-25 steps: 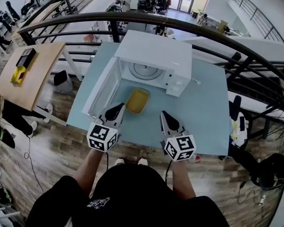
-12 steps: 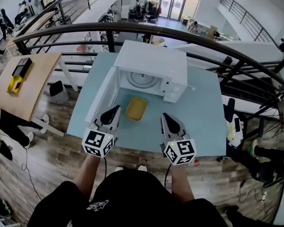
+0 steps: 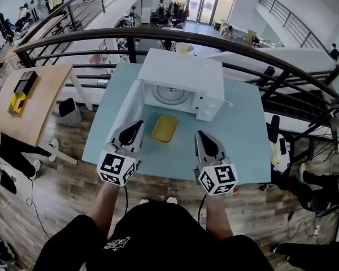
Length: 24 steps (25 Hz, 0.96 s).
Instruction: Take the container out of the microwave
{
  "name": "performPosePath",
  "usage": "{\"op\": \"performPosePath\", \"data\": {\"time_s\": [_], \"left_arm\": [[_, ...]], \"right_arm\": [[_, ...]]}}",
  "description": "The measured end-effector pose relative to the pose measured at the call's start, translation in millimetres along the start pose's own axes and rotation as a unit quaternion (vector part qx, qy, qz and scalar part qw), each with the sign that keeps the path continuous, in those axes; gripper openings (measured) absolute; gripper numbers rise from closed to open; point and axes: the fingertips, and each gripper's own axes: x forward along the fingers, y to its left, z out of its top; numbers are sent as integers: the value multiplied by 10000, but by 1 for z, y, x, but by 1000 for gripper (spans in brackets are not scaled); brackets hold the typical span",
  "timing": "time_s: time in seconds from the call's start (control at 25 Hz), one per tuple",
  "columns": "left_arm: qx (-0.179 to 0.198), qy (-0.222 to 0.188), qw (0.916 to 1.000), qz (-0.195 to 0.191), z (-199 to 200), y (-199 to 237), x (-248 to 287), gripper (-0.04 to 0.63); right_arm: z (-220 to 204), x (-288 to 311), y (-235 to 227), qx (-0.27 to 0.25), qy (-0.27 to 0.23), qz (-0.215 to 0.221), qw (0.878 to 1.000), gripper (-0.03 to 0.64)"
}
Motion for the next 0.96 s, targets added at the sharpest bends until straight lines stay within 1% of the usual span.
{"op": "performPosePath", "data": {"time_s": [0.12, 0.36, 0.52, 0.68, 0.96], "left_arm": [[-17, 7, 10000, 20, -1, 5, -2, 6], [-168, 38, 9998, 83, -8, 14, -4, 6], [-145, 16, 9999, 20, -6, 14, -2, 6], [-152, 15, 9999, 26, -7, 13, -1, 6], [-102, 54, 9999, -6, -13, 13, 0, 6]], "right_arm": [[0, 1, 2, 19, 5, -23, 10000, 6], [-5, 3, 5, 10, 61, -79, 9999, 6], [-5, 2, 6, -42, 105, -81, 9999, 6], [-8, 3, 8, -83, 195, 6, 9998, 6], [-11, 7, 5, -130, 230, -30, 9996, 6]]}}
